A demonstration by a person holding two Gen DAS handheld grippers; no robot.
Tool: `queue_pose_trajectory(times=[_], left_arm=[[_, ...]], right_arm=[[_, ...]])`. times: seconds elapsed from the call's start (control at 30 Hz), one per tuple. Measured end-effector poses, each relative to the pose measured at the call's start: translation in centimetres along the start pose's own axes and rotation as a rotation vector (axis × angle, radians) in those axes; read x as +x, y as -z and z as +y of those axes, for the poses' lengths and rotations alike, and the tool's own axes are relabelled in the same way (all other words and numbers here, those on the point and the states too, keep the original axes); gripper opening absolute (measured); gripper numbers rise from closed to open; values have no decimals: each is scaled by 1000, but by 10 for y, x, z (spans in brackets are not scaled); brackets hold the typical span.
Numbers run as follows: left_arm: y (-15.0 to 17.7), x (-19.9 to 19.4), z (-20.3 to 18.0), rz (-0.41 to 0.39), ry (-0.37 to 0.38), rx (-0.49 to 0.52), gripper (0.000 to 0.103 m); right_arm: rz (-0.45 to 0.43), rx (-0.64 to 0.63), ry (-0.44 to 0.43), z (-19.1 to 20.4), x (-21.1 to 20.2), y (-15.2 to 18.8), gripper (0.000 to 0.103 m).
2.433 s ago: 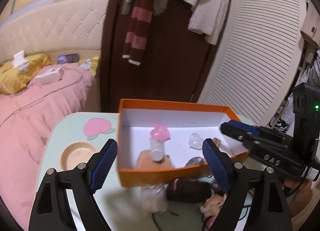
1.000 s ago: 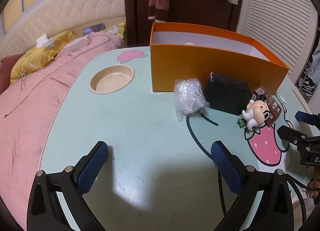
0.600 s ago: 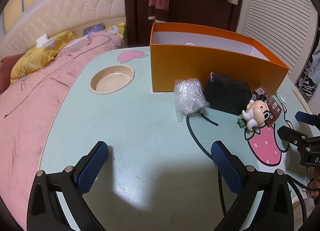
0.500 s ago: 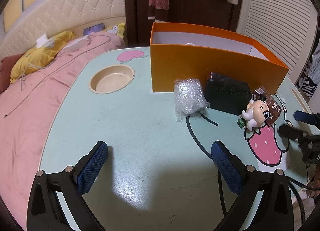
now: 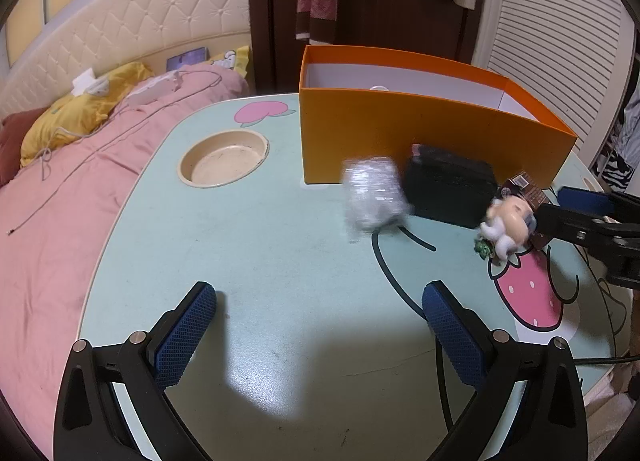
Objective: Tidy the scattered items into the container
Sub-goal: 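Grasp the bubble-wrap bundle with left gripper while right grasps the brown card box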
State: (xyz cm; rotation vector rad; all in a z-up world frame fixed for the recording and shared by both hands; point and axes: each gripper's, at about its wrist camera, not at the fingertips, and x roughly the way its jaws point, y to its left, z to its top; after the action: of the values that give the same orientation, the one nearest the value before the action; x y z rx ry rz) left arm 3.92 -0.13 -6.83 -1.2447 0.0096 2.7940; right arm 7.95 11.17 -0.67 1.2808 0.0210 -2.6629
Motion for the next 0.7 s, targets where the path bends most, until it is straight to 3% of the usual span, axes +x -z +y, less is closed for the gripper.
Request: queue_pose_trajectory(times=[0.03, 0.07, 0.1, 0.57, 0.7], left_arm=[[1, 1, -3, -1, -3, -3, 102], [0, 1, -3, 0, -3, -4, 102], [0, 1, -4, 0, -4, -4, 102], [-3, -2, -4, 2, -7, -5, 102], [-14, -12, -5, -47, 25, -32, 102]], right_arm=[[4, -12, 2, 3, 3, -2, 65], [8, -25, 4, 5, 7, -3, 48], [13, -37, 6, 8, 10, -5, 42], [-29, -1, -5, -4, -7, 15, 42], [-29, 13, -10, -8, -9, 19, 42]])
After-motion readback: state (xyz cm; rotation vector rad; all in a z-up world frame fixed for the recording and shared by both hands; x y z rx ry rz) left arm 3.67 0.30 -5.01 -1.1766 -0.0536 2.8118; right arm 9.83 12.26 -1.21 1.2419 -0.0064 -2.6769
